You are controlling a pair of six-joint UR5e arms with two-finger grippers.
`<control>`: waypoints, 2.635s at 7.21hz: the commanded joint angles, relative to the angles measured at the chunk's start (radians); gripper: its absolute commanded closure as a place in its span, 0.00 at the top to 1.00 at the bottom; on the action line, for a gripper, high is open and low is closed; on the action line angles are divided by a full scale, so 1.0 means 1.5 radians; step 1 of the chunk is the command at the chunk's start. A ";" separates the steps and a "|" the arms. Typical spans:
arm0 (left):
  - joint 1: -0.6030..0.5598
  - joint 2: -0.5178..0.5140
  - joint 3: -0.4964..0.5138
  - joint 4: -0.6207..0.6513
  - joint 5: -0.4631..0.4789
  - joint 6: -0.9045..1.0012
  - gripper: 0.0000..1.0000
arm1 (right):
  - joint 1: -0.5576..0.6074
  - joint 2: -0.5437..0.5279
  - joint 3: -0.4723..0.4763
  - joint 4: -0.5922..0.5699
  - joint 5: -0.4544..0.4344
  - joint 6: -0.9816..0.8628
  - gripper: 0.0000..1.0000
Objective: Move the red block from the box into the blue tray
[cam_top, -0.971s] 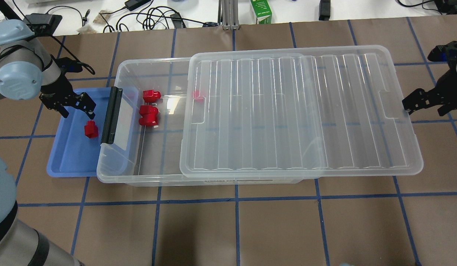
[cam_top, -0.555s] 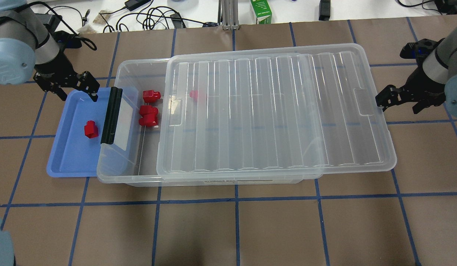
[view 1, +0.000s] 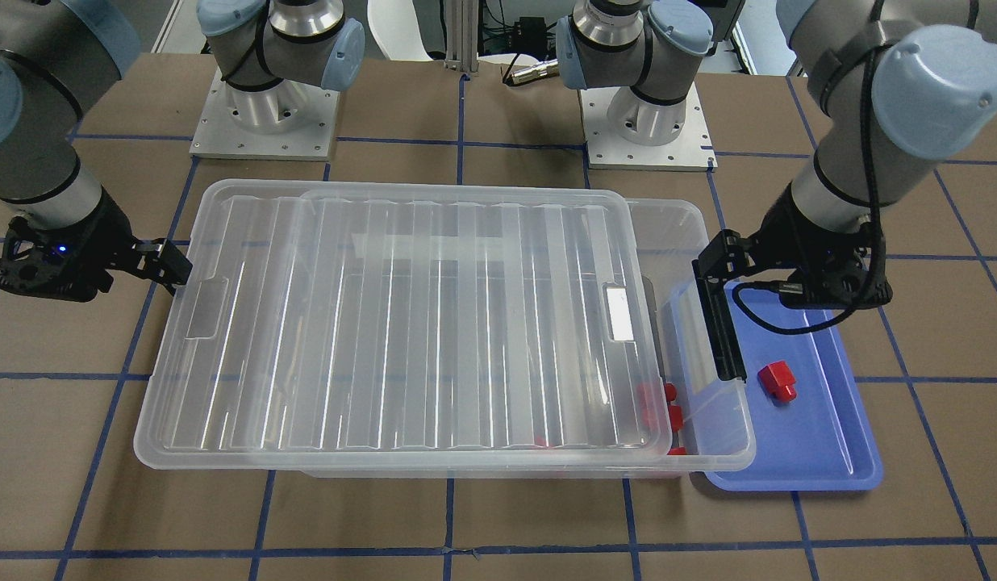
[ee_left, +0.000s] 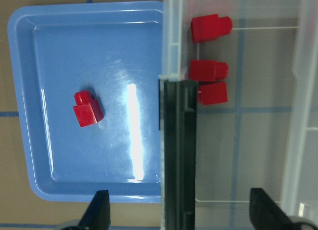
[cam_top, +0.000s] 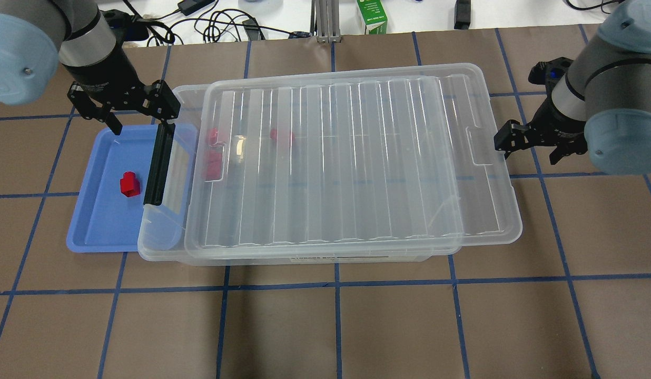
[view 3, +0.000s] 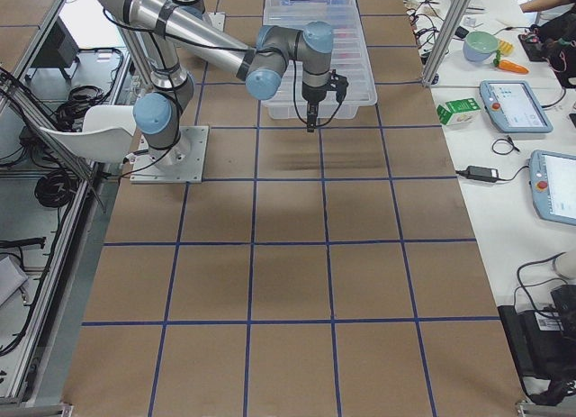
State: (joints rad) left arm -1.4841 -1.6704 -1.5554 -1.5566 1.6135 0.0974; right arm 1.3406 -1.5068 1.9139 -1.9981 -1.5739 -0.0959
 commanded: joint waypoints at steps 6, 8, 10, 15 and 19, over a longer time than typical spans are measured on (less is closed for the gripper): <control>-0.027 0.029 -0.014 -0.016 -0.006 -0.034 1.00 | 0.069 0.005 -0.015 -0.031 -0.005 0.063 1.00; -0.027 0.026 -0.015 -0.016 -0.005 -0.033 1.00 | 0.076 -0.038 -0.075 0.042 0.003 0.062 1.00; -0.027 0.024 -0.016 -0.017 -0.006 -0.034 1.00 | 0.087 -0.112 -0.149 0.194 0.005 0.072 1.00; -0.025 0.009 -0.016 -0.015 -0.007 -0.035 1.00 | 0.160 -0.114 -0.174 0.239 -0.005 0.158 1.00; -0.025 0.030 -0.041 -0.014 -0.001 -0.035 1.00 | 0.161 -0.111 -0.179 0.239 -0.003 0.157 1.00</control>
State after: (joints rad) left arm -1.5217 -1.6400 -1.6052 -1.5785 1.6094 0.0445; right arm 1.5809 -1.6772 1.6477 -1.6390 -1.5777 0.1390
